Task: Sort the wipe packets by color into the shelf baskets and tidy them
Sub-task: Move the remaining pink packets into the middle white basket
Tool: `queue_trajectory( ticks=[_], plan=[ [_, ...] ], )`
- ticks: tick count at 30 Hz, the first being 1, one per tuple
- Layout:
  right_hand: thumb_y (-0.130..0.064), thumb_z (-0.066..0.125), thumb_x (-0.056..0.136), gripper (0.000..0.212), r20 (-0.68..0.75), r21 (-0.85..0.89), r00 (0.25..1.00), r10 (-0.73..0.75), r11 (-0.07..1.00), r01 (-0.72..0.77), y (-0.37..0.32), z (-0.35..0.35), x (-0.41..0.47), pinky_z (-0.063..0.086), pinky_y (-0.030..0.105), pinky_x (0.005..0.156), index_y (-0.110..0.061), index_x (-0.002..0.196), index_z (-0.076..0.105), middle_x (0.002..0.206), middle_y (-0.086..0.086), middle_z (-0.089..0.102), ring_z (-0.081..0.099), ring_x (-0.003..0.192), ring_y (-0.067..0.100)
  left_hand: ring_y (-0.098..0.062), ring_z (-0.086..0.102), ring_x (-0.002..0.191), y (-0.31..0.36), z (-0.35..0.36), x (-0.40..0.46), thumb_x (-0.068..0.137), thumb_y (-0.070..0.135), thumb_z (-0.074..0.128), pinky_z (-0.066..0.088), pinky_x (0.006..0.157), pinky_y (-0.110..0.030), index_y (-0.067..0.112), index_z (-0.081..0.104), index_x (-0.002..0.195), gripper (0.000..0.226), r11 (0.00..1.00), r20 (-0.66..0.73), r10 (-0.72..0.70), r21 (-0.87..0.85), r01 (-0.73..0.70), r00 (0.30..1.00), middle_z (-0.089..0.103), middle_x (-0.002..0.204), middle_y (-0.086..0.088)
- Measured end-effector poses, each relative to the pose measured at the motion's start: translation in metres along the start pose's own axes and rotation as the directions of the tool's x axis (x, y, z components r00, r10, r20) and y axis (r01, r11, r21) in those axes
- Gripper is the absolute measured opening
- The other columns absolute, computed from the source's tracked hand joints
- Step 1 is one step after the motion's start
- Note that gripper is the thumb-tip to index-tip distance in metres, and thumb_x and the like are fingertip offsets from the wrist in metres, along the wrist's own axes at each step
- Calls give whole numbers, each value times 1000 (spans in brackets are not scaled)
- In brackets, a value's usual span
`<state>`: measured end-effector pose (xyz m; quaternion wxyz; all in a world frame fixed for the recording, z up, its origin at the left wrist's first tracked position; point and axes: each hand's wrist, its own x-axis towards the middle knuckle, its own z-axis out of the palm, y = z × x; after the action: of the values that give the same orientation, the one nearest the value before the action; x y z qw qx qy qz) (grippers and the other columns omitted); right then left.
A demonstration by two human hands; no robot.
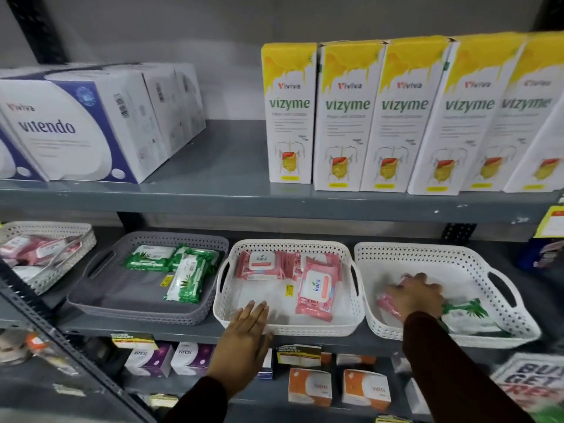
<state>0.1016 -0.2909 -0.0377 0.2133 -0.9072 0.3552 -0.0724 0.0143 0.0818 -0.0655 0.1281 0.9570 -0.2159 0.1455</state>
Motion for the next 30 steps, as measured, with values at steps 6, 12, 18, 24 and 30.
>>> queue_trajectory(
  ticks=[6,12,18,24,30],
  plan=[
    [-34,86,66,66,-339,343,937,-83,917,205,-21,-29,-20,50,47,75,-8,112,46,115,26,53,54,104,44,-13,14,145,-38,-16,-14,100,39,38,11,117,-27,19,30,149,54,999,9,4,-47,-4,1000,23,156,8],
    [-23,90,61,58,-290,442,766,-574,629,639,-104,-17,-86,51,38,77,-19,106,55,114,4,57,56,102,23,-12,10,146,-33,-15,-15,98,41,45,6,118,-27,18,31,148,57,994,-10,-15,-104,14,1000,23,156,8],
    [-28,78,73,47,92,251,486,-869,492,833,-168,47,-141,45,29,95,-23,115,58,141,-3,47,48,122,17,-10,6,146,-37,-17,-14,99,47,37,6,117,-28,20,29,149,58,998,13,-10,-65,11,1000,19,156,11],
    [-28,65,90,49,297,115,433,-851,482,868,-173,80,-146,38,42,110,-21,137,53,153,2,39,37,137,26,-13,14,145,-33,-21,-15,97,42,45,6,117,-26,16,36,146,56,997,-6,-15,-72,14,1000,26,153,8],
    [-42,58,88,32,8,170,596,-803,588,790,-137,43,-121,47,41,93,-25,114,68,120,-1,68,58,113,24,-19,19,144,-16,-10,-15,98,51,35,12,115,-32,11,37,146,62,1000,21,4,-22,-3,1000,25,154,2]
  ],
)
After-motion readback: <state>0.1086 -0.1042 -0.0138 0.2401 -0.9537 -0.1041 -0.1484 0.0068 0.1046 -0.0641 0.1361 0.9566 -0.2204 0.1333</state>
